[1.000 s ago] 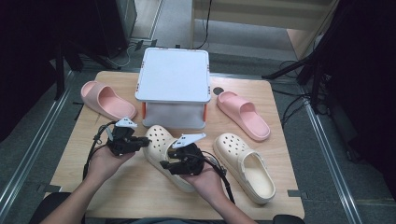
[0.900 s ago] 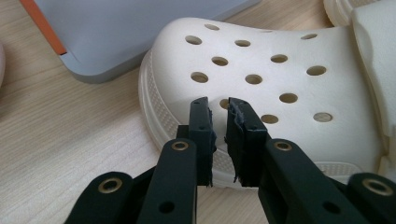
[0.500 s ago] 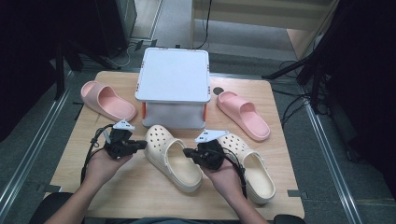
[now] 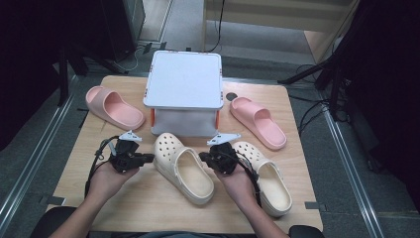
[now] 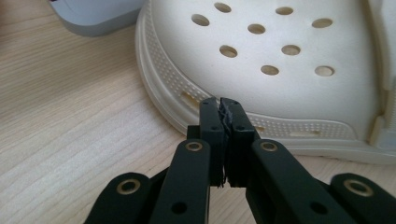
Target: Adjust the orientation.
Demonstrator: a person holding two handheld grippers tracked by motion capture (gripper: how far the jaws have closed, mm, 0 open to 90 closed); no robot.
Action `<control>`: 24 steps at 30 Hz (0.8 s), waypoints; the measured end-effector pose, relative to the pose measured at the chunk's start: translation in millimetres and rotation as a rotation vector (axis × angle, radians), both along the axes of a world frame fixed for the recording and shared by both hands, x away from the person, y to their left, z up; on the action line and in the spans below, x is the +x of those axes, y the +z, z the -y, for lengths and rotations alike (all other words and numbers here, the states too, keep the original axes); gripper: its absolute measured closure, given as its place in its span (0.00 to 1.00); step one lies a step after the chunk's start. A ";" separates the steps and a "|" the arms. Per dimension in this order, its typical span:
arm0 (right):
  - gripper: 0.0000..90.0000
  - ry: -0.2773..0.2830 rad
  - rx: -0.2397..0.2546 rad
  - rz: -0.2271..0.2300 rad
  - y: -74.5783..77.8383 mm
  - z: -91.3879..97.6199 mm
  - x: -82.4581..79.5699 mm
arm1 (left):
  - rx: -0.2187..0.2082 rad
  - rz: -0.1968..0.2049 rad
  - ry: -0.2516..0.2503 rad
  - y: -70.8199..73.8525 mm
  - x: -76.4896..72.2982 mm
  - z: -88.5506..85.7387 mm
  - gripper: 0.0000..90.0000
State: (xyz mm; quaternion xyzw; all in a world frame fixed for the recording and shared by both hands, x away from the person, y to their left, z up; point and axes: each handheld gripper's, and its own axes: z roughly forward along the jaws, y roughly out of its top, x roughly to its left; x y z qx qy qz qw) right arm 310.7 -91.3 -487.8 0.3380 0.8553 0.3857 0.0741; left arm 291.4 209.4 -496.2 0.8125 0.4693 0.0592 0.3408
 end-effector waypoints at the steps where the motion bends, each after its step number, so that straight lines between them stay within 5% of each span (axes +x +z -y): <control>1: 1.00 -0.001 -0.010 -0.008 -1.5 -2.4 1.5 | 0.005 -0.002 -0.005 -1.4 2.2 1.4 0.97; 12: 1.00 0.027 -0.007 -0.012 -2.8 -9.6 -5.6 | 0.014 0.006 -0.005 -1.8 11.5 0.8 0.98; 16: 1.00 0.040 -0.001 -0.010 -2.5 -13.3 -10.8 | -0.028 -0.009 0.006 -3.5 17.4 -3.1 0.98; 24: 0.98 0.058 0.010 -0.007 -3.7 -18.2 -17.2 | 0.001 0.017 -0.001 -3.0 24.5 -0.1 0.98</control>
